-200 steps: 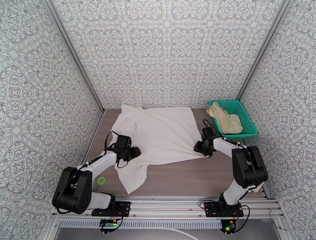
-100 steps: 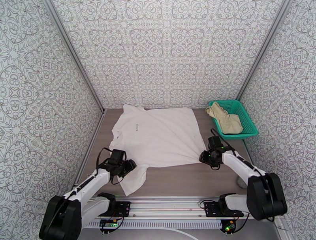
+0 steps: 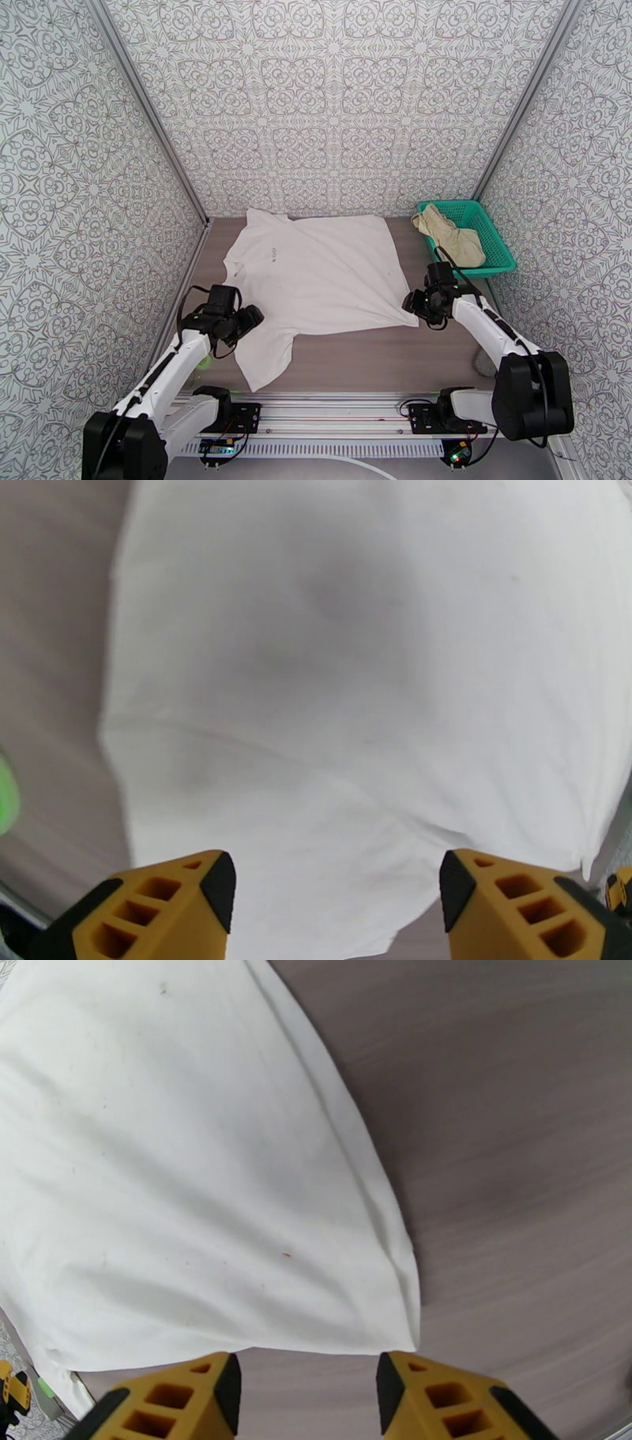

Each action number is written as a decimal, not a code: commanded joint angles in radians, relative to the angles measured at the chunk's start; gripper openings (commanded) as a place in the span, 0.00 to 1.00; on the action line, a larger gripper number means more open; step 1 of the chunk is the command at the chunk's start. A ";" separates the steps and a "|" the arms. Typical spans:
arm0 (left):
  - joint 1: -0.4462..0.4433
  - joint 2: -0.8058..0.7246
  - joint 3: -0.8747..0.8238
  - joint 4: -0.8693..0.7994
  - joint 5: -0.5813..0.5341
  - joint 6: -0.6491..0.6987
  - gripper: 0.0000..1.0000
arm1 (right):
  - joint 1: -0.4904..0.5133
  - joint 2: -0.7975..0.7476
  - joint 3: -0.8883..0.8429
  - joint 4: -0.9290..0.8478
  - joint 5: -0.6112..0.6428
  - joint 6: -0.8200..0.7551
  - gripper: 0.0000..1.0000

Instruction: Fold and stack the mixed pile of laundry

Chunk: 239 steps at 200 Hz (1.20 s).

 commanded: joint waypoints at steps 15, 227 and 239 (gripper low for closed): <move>0.005 -0.051 -0.051 -0.166 -0.065 -0.085 0.73 | -0.012 -0.074 -0.057 -0.024 -0.040 0.030 0.52; -0.272 0.011 -0.143 -0.081 -0.075 -0.241 0.02 | -0.180 0.101 -0.087 0.259 -0.215 0.067 0.04; -0.268 0.009 -0.106 -0.108 -0.096 -0.219 0.00 | -0.181 0.069 -0.054 0.213 -0.202 0.056 0.00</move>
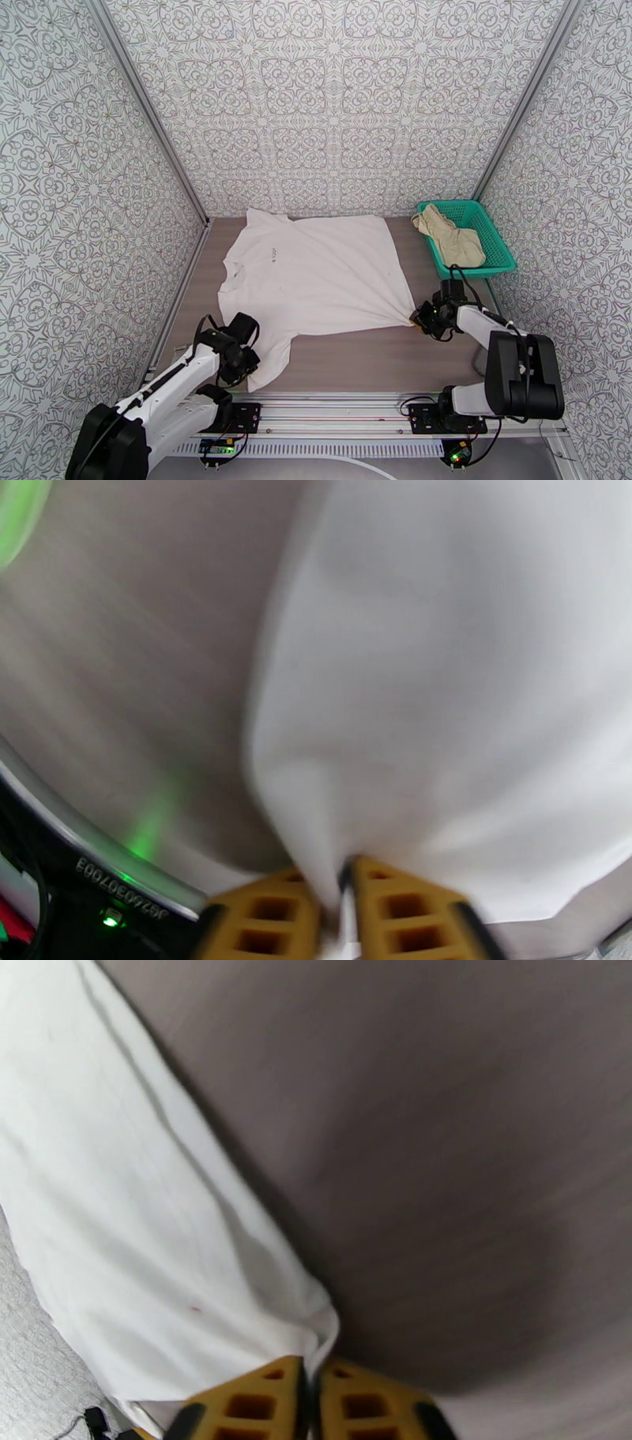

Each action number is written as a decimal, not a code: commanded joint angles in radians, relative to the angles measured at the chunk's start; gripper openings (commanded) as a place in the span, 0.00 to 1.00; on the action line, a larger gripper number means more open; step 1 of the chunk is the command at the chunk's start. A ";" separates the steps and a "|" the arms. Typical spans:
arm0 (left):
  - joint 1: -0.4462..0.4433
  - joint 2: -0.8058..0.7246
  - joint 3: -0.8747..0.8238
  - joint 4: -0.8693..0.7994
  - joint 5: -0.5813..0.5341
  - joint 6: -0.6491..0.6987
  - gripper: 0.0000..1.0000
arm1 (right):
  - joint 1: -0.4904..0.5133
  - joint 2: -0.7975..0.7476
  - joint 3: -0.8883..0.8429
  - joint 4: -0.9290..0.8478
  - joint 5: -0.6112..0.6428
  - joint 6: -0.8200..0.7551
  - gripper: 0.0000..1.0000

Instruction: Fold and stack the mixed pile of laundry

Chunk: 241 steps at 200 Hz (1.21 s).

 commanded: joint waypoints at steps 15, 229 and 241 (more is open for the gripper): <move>0.021 0.004 0.099 0.041 -0.040 0.081 0.00 | 0.000 -0.090 0.132 -0.121 0.042 -0.056 0.00; 0.057 0.050 0.072 0.067 0.040 0.082 0.81 | -0.041 0.002 0.028 -0.080 -0.041 -0.002 0.56; 0.036 0.032 0.075 0.068 0.047 0.060 0.78 | -0.041 0.007 0.021 -0.073 -0.034 0.000 0.56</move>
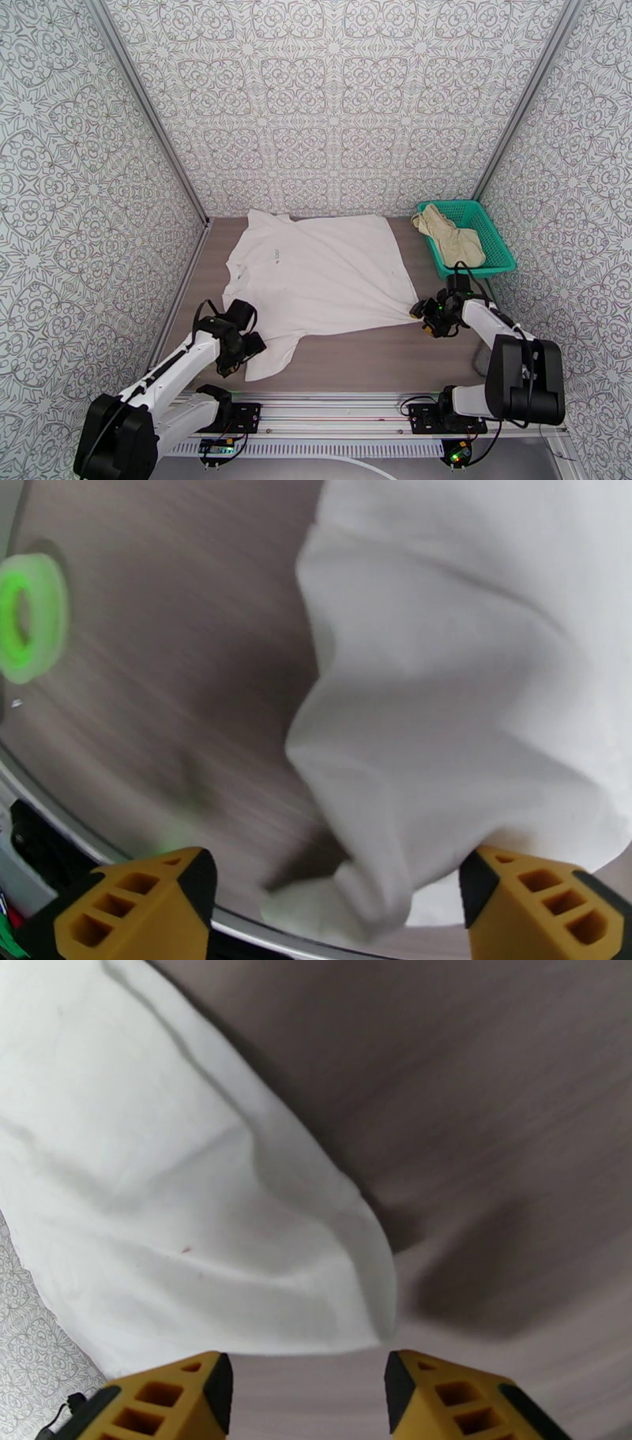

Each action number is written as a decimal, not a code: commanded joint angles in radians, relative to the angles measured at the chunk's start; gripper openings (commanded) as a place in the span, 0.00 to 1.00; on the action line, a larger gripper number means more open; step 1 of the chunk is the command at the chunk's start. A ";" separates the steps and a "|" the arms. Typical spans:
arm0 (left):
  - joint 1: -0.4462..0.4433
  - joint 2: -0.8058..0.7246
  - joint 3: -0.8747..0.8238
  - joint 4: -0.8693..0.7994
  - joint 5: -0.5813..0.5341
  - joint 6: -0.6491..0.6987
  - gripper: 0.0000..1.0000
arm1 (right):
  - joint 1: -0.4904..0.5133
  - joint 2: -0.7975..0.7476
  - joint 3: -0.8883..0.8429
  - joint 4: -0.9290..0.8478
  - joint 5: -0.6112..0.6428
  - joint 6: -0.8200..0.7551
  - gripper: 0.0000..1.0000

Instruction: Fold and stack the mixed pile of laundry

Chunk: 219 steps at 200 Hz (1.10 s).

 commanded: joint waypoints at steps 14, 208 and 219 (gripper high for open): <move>-0.048 -0.054 -0.002 0.059 0.070 -0.070 0.76 | -0.004 0.013 -0.023 0.077 -0.012 0.023 0.56; -0.171 -0.286 0.082 -0.102 0.021 -0.115 0.00 | -0.048 -0.072 -0.004 0.015 0.013 -0.049 0.00; -0.171 -0.303 0.120 -0.130 0.020 -0.112 0.00 | -0.047 -0.105 0.001 -0.026 0.017 -0.063 0.00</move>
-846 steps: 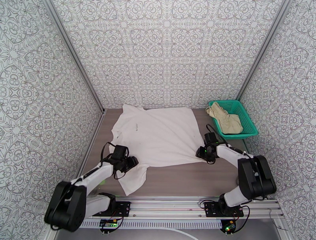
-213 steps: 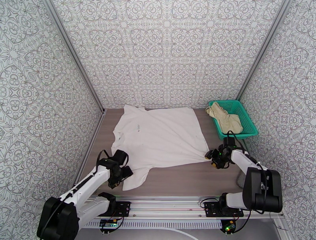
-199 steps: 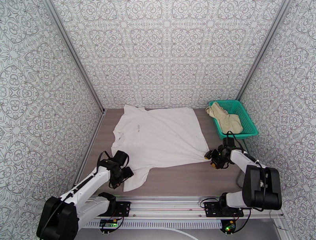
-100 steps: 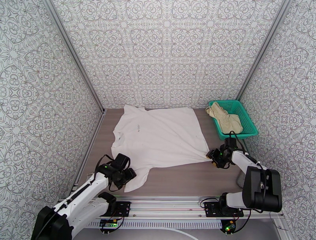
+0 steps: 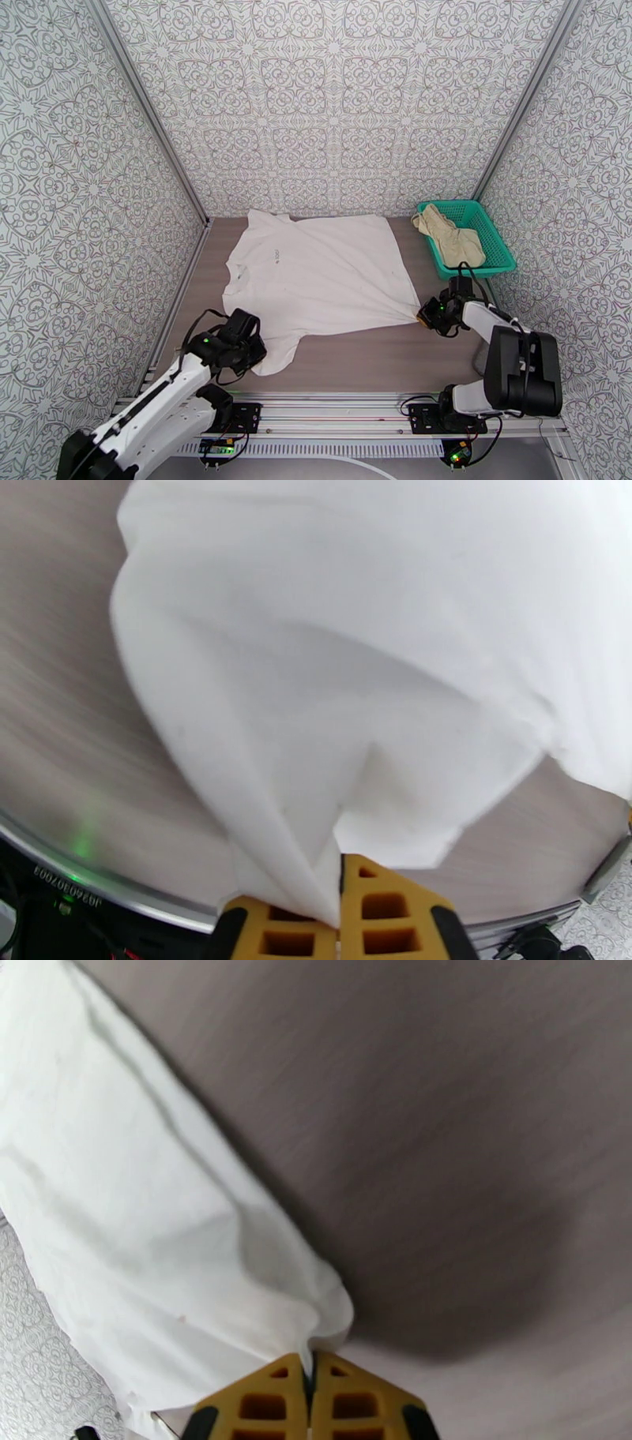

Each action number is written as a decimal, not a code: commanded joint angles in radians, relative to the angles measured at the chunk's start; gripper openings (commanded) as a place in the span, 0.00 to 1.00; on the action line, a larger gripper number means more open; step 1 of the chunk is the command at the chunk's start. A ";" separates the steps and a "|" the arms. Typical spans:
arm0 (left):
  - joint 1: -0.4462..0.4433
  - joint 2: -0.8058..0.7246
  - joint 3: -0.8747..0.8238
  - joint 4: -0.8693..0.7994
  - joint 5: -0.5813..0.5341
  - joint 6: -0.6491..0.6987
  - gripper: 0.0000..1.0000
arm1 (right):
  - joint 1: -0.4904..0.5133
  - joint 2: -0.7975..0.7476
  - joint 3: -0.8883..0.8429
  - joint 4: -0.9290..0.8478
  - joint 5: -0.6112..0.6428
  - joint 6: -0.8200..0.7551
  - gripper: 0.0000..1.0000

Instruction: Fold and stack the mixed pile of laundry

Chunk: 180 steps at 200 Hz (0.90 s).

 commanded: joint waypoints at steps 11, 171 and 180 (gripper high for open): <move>-0.003 -0.052 0.130 -0.150 -0.033 0.012 0.00 | -0.005 -0.114 0.034 -0.149 0.023 -0.063 0.00; 0.005 -0.079 0.263 -0.271 -0.035 0.076 0.00 | -0.018 -0.196 -0.096 -0.201 0.028 0.025 0.56; 0.005 -0.077 0.263 -0.277 -0.035 0.078 0.00 | -0.024 -0.177 -0.107 -0.167 0.017 0.042 0.54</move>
